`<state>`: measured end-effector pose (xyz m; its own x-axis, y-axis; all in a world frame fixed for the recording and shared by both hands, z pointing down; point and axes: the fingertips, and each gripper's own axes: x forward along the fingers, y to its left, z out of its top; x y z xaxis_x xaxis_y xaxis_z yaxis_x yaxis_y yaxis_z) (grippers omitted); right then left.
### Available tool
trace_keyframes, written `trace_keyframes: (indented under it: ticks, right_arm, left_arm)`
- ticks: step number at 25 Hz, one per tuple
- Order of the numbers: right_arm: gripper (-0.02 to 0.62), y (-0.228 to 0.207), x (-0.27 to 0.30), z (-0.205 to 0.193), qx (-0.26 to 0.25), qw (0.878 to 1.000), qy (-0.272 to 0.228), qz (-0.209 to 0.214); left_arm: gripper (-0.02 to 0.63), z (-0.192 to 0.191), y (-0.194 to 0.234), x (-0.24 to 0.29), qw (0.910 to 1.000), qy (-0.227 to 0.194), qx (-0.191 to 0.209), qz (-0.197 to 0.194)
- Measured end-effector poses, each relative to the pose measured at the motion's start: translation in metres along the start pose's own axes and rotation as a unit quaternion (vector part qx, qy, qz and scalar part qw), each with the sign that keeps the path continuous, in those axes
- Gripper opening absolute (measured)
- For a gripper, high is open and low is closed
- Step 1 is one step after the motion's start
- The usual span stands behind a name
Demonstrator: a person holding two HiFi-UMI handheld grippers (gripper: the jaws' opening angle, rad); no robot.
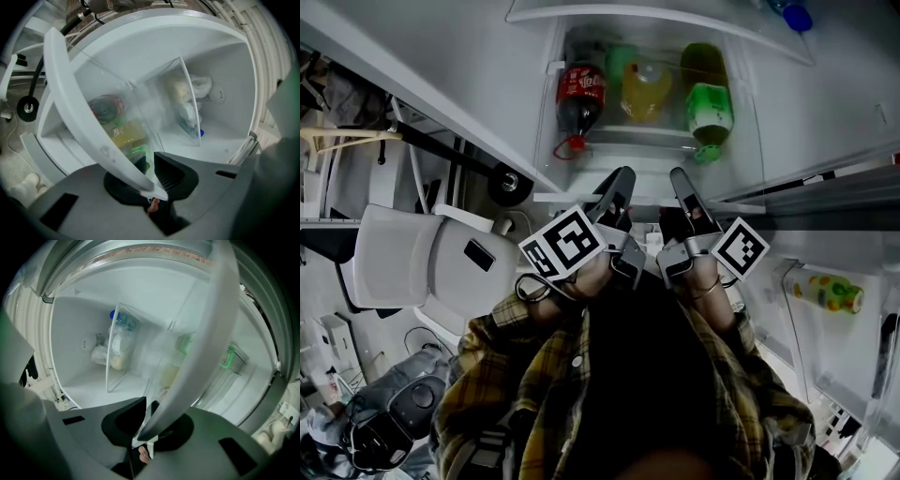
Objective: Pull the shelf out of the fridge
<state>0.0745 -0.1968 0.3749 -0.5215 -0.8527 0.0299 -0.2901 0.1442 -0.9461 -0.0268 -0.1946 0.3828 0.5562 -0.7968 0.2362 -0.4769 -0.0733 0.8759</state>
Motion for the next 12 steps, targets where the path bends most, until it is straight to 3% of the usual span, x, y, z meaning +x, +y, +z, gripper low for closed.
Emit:
trace_keyframes:
  ticks: [12]
  right_arm:
    - [0.054,0.0011,-0.0039,-0.0008,-0.006,1.000,-0.004,-0.005]
  left_arm:
    - [0.063,-0.0022,-0.0014,-0.0033,1.0000,0.004,-0.005,-0.006]
